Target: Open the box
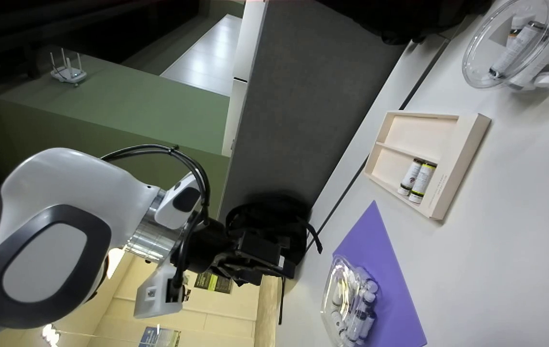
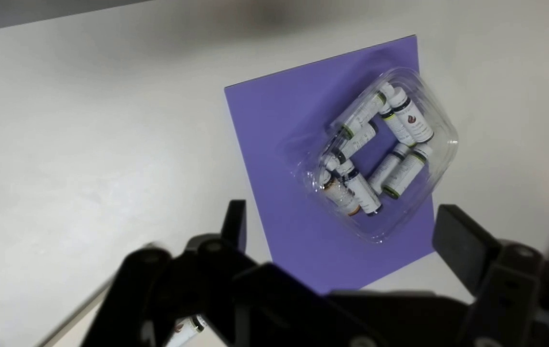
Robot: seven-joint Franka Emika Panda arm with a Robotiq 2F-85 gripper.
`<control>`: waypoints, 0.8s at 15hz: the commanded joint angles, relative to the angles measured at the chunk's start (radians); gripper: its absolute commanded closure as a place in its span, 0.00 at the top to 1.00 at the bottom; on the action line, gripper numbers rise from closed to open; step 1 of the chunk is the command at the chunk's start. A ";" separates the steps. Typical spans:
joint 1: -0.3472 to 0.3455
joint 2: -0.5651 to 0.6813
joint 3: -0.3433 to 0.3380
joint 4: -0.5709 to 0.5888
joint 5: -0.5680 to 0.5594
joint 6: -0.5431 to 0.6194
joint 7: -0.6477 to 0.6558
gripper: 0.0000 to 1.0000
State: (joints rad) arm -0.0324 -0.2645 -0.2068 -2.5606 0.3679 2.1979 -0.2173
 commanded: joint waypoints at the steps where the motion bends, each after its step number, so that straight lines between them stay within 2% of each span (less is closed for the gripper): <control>1: 0.011 0.051 -0.001 0.030 0.125 0.055 -0.052 1.00; 5: 0.034 0.203 -0.006 0.124 0.389 0.047 -0.201 1.00; 7: 0.021 0.284 0.018 0.178 0.490 0.028 -0.288 1.00; 10: 0.000 0.410 0.071 0.259 0.563 0.016 -0.399 1.00; 12: -0.015 0.469 0.102 0.298 0.556 -0.040 -0.437 1.00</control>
State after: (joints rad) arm -0.0150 0.1016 -0.1490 -2.3578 0.9124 2.2371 -0.6043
